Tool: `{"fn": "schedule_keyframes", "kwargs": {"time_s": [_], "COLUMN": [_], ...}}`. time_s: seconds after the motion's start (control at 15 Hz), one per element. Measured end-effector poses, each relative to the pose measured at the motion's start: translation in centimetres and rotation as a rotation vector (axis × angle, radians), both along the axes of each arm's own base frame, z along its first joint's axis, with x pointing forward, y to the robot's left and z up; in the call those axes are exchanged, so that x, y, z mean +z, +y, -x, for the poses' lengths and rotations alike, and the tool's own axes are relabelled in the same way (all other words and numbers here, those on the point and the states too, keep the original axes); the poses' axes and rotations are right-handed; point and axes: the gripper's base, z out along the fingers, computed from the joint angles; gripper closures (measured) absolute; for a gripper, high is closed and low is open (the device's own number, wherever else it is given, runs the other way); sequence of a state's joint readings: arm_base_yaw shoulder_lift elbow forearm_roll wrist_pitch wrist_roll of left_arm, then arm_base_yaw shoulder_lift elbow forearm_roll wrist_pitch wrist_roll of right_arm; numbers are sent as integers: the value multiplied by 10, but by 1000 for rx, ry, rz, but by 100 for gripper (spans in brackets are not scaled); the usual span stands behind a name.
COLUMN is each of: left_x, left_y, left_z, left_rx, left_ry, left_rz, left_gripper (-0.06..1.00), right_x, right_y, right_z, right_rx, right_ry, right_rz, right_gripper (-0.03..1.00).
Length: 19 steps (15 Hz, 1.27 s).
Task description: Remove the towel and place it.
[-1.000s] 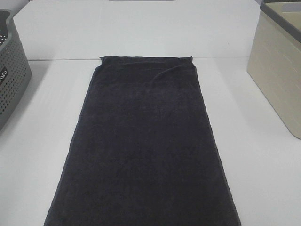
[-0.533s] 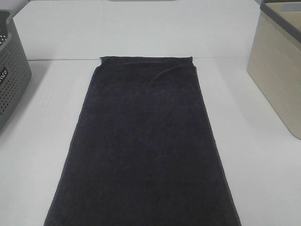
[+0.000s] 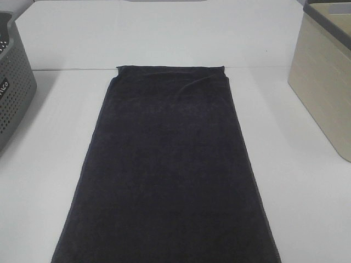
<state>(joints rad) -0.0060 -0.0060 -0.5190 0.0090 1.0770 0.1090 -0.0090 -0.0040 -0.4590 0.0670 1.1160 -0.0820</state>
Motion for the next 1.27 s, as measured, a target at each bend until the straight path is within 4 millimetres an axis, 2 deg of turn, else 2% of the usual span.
{"fn": "schedule_keyframes", "kwargs": {"time_s": [0.6, 0.93, 1.27], "left_x": [0, 0, 0], "left_y": [-1, -1, -1], "left_z": [0, 0, 0], "left_rx": [-7, 36, 40], "left_ry": [0, 0, 0], "left_rz": [3, 90, 98], "left_gripper": [26, 26, 26], "right_x": [-1, -1, -1], "right_y": [-1, -1, -1], "right_z": [0, 0, 0], "right_rx": [-19, -19, -20], "right_ry": [3, 3, 3], "right_rz": [-2, -2, -2], "right_gripper": [20, 20, 20]}}
